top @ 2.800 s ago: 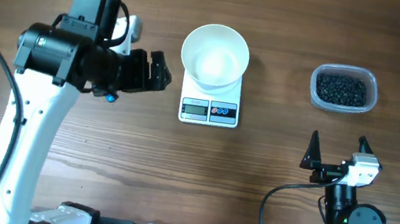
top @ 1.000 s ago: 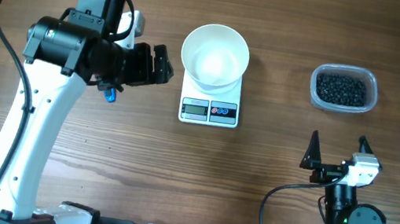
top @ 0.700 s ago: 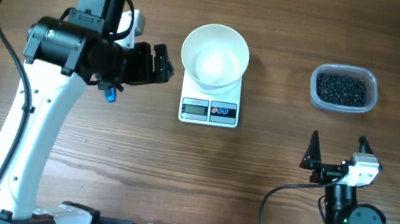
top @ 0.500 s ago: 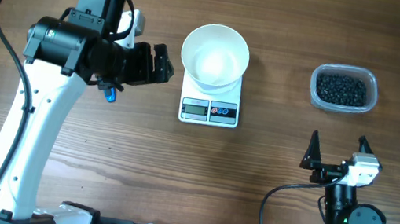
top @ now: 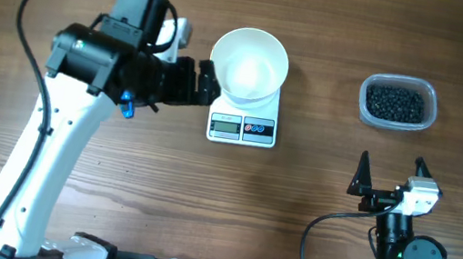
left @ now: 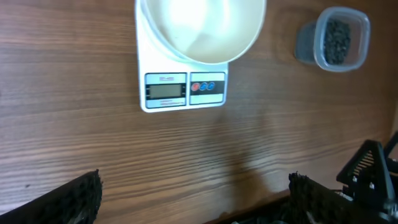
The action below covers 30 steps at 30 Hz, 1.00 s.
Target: Scoop item into bowl and weigh 150g on scale
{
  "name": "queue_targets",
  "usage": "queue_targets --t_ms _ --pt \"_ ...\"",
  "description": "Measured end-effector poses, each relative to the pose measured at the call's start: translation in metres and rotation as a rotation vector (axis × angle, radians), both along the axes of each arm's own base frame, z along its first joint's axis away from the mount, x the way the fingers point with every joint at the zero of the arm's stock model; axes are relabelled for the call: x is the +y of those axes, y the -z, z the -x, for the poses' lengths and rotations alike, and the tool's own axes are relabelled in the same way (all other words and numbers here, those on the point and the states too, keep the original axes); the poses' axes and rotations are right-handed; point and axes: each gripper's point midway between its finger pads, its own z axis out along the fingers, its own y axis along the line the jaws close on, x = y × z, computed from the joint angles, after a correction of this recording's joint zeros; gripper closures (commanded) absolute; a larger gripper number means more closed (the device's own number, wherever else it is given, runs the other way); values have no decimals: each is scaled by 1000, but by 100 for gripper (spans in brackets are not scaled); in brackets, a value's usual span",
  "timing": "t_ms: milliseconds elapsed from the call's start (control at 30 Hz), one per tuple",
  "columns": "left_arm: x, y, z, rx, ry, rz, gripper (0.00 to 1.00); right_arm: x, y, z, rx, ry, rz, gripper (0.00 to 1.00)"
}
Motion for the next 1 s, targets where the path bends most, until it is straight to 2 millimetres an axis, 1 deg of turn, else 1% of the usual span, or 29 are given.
queue_targets --t_ms 67,167,267,333,400,467,533,600,667,733,767,867,933,967,1000 --pt "-2 1 -1 2 -15 -5 0 0 0 0 0 0 0 0" --pt "2 10 -9 36 -102 -26 0 0 0 0 0 0 0 0" --pt "6 20 -26 33 -168 -50 0 0 0 0 0 0 0 0" --pt "7 29 -42 20 -201 -69 0 0 0 0 0 0 0 0" --pt "9 34 -51 4 -222 -87 0 0 0 0 0 0 0 0" --pt "19 34 -62 -25 -261 -111 0 0 0 0 0 0 0 0" --pt "37 34 -70 -36 -313 -125 0 0 0 0 0 0 0 0" --pt "78 34 -80 -38 -422 -145 0 0 0 0 0 0 0 0" --pt "118 34 -86 -36 -524 -157 0 0 0 0 0 0 0 0" --pt "149 34 -87 -34 -598 -171 0 0 0 0 0 0 0 0" --pt "160 34 -86 -33 -625 -179 0 0 0 0 0 0 0 0" --pt "185 35 -82 -20 -680 -188 0 0 0 0 0 0 0 0" --pt "203 39 -72 19 -726 -196 0 0 0 0 0 0 0 0" --pt "213 42 -62 59 -756 -206 1 0 0 0 0 0 0 0" --pt "217 45 -57 82 -766 -210 1 0 0 0 0 0 0 0"
